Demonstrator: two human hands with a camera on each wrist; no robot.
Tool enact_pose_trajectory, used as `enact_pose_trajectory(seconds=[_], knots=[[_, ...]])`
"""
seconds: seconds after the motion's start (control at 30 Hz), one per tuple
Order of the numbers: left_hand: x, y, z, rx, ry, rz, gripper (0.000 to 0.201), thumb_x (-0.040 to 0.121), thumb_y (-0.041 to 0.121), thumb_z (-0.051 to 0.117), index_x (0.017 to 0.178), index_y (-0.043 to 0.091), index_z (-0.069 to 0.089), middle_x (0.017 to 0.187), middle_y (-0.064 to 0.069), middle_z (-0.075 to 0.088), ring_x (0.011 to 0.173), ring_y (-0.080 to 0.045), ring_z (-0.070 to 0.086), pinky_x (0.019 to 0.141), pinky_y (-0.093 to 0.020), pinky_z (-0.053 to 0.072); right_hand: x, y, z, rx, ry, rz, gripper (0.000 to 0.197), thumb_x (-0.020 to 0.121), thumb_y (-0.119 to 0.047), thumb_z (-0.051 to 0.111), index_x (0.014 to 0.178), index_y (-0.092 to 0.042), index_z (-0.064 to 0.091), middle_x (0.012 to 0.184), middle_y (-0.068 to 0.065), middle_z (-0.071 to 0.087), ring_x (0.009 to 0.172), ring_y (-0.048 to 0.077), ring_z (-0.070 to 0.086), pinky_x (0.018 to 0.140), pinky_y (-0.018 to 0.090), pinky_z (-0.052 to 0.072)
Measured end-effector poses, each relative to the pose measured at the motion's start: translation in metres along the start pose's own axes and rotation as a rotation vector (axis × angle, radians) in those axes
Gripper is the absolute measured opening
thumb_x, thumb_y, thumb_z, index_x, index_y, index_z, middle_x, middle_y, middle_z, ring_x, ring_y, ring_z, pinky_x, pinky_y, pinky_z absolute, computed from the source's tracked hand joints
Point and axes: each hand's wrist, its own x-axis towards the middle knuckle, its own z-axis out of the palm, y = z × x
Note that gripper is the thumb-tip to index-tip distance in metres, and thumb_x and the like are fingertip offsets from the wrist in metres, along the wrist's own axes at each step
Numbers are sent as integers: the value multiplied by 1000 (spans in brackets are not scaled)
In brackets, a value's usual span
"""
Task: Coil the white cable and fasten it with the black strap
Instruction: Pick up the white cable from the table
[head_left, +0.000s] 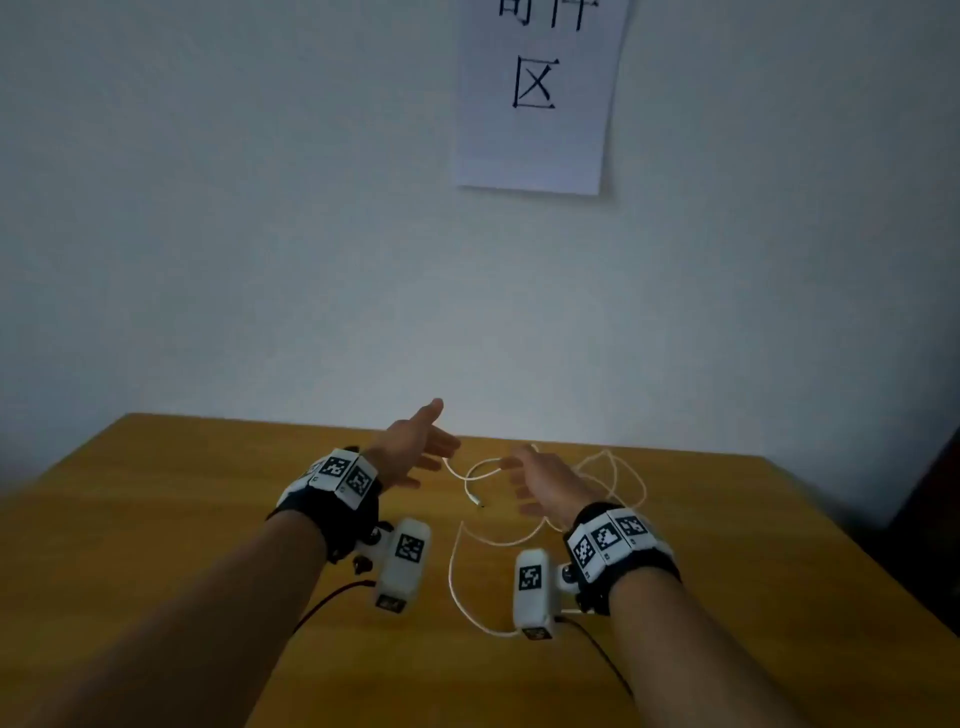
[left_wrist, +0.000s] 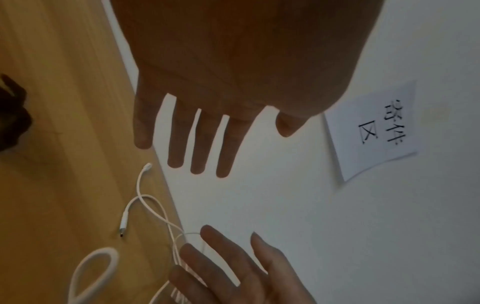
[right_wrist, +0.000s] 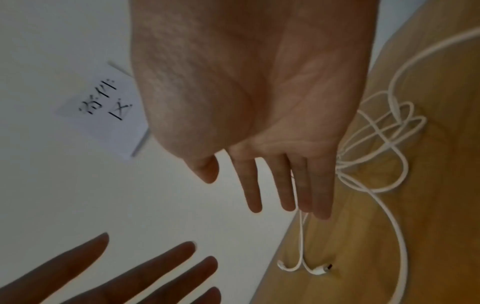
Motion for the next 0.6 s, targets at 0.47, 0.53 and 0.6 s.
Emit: enact_pose_trajectory(seconds=[0.47, 0.53, 0.6], knots=[[34, -32, -18, -35, 6, -69, 78, 95, 66, 16, 108, 15, 73, 114, -2, 70, 108, -22, 63, 97, -46, 47, 87, 30, 15, 166, -61, 199, 67, 94, -71, 43, 140, -26, 61, 150, 6, 51, 117, 29, 60, 96, 51, 58], [35, -33, -19, -31, 6, -73, 77, 95, 66, 17, 108, 14, 73, 113, -1, 71, 107, -21, 63, 98, -47, 47, 91, 35, 16, 225, -62, 198, 61, 96, -65, 48, 136, -21, 63, 146, 2, 55, 120, 29, 60, 92, 49, 60], [33, -33, -22, -19, 4, -74, 77, 95, 66, 18, 109, 14, 72, 112, 0, 71, 107, -21, 63, 95, -45, 48, 86, 32, 16, 264, -64, 190, 44, 101, -49, 53, 128, -16, 66, 141, 2, 58, 114, 27, 60, 88, 47, 61]])
